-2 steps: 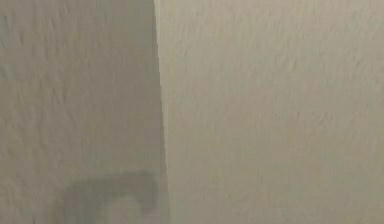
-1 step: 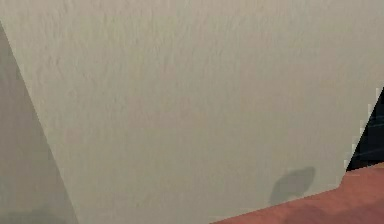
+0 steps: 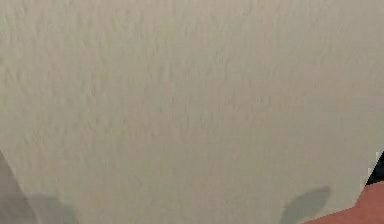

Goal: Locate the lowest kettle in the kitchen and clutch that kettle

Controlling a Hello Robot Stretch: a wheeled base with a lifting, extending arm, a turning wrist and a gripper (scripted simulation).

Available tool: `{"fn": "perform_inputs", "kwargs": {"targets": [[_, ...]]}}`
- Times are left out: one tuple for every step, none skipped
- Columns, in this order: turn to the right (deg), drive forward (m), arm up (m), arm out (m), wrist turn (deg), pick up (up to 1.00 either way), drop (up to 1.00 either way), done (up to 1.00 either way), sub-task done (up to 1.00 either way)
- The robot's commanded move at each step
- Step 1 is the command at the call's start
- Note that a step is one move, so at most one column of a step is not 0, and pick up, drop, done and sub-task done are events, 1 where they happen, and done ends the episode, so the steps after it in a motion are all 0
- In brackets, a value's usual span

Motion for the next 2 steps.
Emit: {"fn": "perform_inputs", "kwargs": {"targets": [[42.0, 0.0, 0.0, 0.0, 0.0, 0.0, 0.0, 0.0, 0.0], [0.0, 0.7, 0.0, 0.0, 0.0, 0.0, 0.0, 0.0, 0.0]]}}
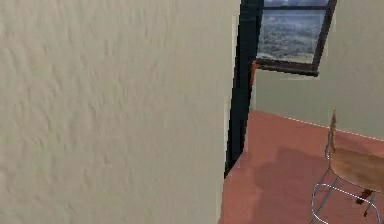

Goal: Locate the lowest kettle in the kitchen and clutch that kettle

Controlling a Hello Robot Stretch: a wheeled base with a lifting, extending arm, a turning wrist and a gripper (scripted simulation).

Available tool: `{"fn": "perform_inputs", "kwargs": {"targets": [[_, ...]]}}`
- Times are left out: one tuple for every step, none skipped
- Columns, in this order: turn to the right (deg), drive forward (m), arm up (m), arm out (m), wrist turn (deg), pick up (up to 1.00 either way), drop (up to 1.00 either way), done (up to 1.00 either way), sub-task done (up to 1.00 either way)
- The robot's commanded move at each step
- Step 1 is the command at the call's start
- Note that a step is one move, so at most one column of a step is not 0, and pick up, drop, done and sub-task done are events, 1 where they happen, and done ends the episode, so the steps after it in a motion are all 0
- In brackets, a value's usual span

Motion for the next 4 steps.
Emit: {"fn": "perform_inputs", "kwargs": {"targets": [[-18.0, 0.0, 0.0, 0.0, 0.0, 0.0, 0.0, 0.0, 0.0], [24.0, 0.0, 0.0, 0.0, 0.0, 0.0, 0.0, 0.0, 0.0], [0.0, 0.2, 0.0, 0.0, 0.0, 0.0, 0.0, 0.0, 0.0], [24.0, 0.0, 0.0, 0.0, 0.0, 0.0, 0.0, 0.0, 0.0]]}}
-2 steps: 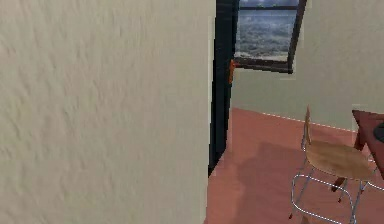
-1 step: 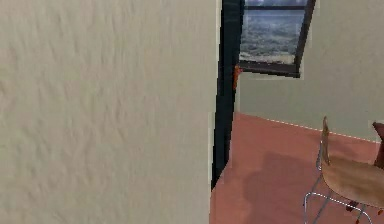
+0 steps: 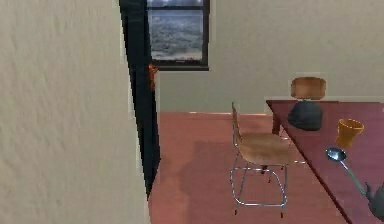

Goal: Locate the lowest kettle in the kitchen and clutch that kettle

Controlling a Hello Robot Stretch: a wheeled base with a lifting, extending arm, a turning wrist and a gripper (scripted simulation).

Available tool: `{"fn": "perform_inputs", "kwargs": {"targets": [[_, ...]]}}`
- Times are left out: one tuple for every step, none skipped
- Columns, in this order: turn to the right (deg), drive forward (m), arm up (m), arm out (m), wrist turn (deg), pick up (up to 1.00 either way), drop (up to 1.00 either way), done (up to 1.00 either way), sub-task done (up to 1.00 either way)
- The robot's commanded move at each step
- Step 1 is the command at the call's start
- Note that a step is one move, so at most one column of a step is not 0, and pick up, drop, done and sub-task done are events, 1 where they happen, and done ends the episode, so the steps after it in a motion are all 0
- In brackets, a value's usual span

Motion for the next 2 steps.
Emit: {"fn": "perform_inputs", "kwargs": {"targets": [[0.0, 0.6, 0.0, 0.0, 0.0, 0.0, 0.0, 0.0, 0.0], [36.0, 0.0, 0.0, 0.0, 0.0, 0.0, 0.0, 0.0, 0.0]]}}
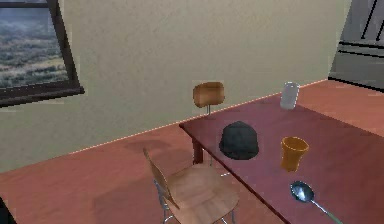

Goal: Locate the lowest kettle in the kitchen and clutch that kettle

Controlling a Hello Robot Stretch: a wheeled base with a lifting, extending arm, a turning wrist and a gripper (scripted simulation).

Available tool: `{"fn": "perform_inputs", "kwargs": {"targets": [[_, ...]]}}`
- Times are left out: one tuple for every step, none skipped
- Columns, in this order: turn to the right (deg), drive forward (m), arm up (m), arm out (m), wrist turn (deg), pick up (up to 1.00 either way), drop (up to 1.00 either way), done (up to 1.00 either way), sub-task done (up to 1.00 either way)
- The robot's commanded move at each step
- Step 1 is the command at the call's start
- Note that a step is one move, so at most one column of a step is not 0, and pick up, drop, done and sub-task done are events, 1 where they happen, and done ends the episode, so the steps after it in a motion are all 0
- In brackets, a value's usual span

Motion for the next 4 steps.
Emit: {"fn": "perform_inputs", "kwargs": {"targets": [[0.0, 0.3, 0.0, 0.0, 0.0, 0.0, 0.0, 0.0, 0.0], [0.0, 0.0, 0.5, 0.0, 0.0, 0.0, 0.0, 0.0, 0.0], [0.0, 0.0, 0.38, 0.0, 0.0, 0.0, 0.0, 0.0, 0.0], [0.0, 0.0, 0.0, 0.22, 0.0, 0.0, 0.0, 0.0, 0.0]]}}
